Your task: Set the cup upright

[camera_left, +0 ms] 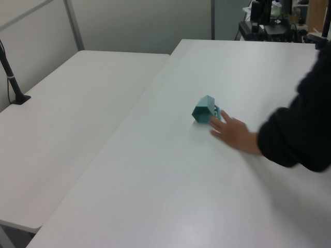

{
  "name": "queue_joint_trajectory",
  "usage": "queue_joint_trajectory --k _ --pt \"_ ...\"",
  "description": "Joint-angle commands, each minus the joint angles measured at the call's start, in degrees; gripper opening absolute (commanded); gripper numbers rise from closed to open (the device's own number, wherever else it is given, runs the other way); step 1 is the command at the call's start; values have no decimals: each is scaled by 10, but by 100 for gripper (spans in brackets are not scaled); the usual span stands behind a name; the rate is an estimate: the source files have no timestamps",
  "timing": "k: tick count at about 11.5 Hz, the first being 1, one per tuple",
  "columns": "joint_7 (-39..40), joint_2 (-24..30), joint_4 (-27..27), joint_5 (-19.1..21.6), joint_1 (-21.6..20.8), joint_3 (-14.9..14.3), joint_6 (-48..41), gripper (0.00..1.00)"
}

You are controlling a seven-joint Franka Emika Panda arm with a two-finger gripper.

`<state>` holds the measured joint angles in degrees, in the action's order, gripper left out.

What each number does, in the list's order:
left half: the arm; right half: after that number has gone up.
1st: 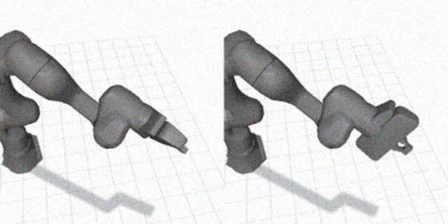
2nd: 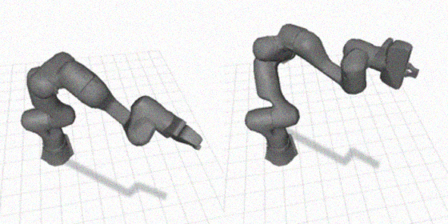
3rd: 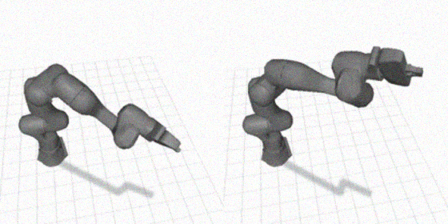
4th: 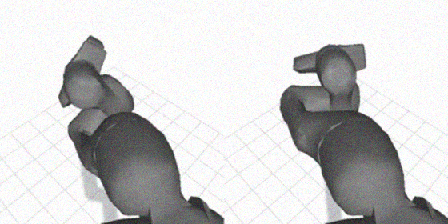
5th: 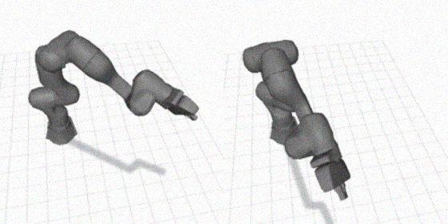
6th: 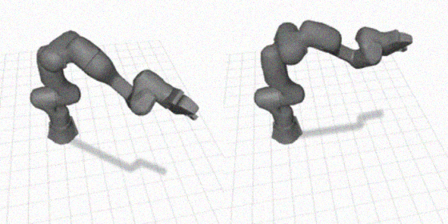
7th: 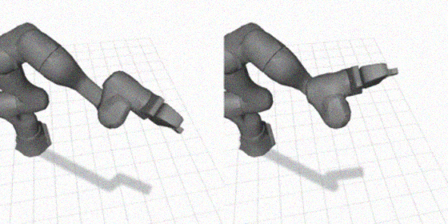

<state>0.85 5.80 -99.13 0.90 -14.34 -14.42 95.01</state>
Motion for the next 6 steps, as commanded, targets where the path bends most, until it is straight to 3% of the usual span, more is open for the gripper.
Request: queue_joint_trajectory --k 1,6 --pt "20 3 11 -30 -10 -3 -6 100" --pt "39 -1 10 -28 -15 -1 -9 100"
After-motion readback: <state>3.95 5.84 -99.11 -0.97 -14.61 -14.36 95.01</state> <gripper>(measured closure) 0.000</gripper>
